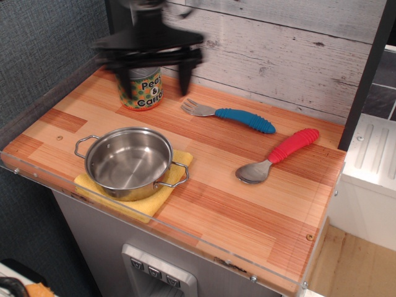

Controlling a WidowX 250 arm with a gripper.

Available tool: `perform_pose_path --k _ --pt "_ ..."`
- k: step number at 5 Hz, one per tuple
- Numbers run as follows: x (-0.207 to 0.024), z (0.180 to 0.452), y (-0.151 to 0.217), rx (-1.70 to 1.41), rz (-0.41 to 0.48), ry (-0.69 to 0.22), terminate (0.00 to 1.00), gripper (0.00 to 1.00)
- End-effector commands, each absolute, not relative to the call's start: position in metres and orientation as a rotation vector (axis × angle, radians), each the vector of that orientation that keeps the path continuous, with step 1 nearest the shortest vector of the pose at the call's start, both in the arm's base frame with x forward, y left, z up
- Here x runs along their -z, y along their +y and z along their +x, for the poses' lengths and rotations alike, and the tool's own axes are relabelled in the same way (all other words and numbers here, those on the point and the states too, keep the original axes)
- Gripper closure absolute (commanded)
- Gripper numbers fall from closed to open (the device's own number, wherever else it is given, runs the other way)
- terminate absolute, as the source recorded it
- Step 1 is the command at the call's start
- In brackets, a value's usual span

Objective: Move the fork to the left side of the table.

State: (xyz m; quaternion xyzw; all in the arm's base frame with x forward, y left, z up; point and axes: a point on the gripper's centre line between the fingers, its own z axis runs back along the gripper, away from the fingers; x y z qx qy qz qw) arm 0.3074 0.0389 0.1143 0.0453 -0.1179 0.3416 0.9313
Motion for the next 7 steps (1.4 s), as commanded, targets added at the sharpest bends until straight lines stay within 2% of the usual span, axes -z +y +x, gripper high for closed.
perform_pose_path --k 1,2,3,5,7 --pt "-0.121 0.369 0.013 -0.932 0.030 -0.331 0.00 0.00" --pt "-0.105 0.387 0.008 -1.175 -0.031 -0.321 0.00 0.00" --pt "-0.088 0.398 0.001 -1.248 -0.027 -0.326 0.00 0.00" --pt "-0.070 0.401 0.003 -1.347 -0.066 -0.327 0.00 0.00" --pt "-0.049 0.402 0.010 -1.431 -0.098 -0.250 0.00 0.00"
